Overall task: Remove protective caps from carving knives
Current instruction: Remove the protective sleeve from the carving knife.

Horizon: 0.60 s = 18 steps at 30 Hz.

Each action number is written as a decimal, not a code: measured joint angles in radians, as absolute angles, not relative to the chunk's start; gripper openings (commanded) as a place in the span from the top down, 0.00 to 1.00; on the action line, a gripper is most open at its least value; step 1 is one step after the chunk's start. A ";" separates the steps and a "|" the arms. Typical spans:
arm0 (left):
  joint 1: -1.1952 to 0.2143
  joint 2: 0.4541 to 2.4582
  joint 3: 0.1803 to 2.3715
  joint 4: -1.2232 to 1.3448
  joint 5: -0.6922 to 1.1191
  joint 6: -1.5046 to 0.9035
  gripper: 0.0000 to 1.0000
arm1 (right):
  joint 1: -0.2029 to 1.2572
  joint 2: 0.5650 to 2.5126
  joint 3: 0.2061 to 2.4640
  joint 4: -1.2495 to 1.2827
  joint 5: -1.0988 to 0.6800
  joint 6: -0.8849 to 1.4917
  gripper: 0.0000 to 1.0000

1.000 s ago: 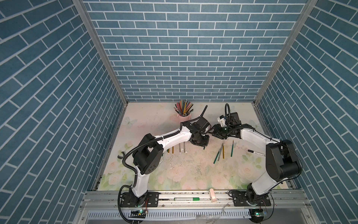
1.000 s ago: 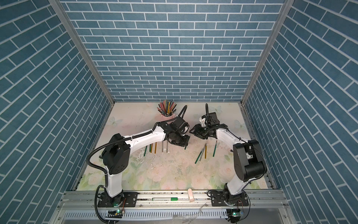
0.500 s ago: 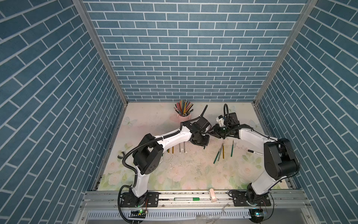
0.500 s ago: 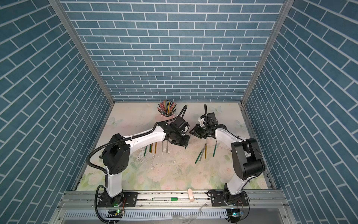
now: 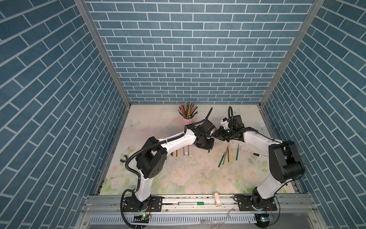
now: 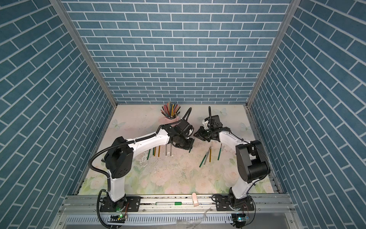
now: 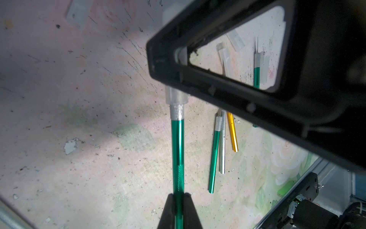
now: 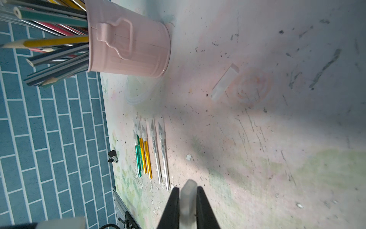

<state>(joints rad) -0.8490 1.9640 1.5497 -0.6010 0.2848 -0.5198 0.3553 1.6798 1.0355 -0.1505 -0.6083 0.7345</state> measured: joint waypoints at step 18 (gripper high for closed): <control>-0.848 1.971 1.550 -0.600 0.249 -0.515 0.92 | 0.354 1.729 1.113 -0.213 -0.614 0.725 0.97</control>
<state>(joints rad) -0.8482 1.9713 1.5497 -0.6003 0.2493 -0.5152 0.3542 1.7290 1.1133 -0.2131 -0.6140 0.7246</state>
